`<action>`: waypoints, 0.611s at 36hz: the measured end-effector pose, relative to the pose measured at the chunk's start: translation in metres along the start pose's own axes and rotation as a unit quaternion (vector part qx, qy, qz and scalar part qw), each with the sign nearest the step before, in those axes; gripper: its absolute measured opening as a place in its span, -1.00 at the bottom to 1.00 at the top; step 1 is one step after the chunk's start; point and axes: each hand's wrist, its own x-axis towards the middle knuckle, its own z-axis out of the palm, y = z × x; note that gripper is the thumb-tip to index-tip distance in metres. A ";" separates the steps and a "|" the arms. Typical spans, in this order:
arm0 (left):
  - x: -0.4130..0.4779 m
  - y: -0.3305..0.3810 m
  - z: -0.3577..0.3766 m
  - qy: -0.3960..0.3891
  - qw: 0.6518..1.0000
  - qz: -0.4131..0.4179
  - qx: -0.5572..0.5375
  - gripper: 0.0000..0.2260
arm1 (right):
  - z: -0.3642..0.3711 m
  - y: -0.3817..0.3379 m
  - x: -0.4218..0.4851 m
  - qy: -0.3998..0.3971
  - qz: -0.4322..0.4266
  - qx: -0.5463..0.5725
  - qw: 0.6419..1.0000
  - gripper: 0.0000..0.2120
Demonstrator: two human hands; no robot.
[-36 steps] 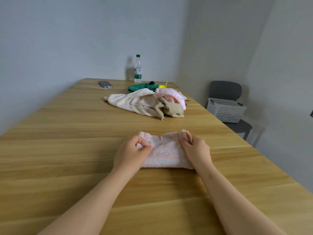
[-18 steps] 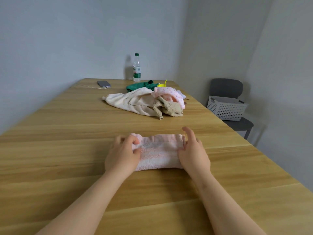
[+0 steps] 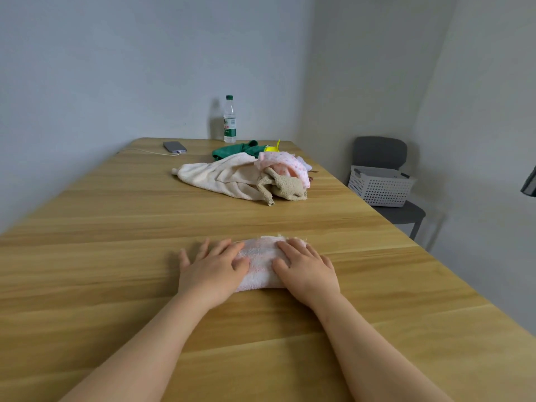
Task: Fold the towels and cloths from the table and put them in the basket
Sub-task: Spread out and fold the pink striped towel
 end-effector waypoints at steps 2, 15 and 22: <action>-0.007 0.003 0.000 0.005 1.000 0.009 -0.002 -0.59 | 0.000 0.000 -0.007 -0.004 0.006 0.001 1.000 -0.51; -0.065 0.016 0.006 0.003 0.999 0.034 -0.005 -0.59 | -0.007 0.011 -0.068 -0.011 0.005 -0.008 1.000 -0.51; -0.056 0.045 0.013 -0.005 0.998 0.058 0.033 -0.57 | -0.023 0.042 -0.068 -0.026 0.007 -0.041 0.999 -0.51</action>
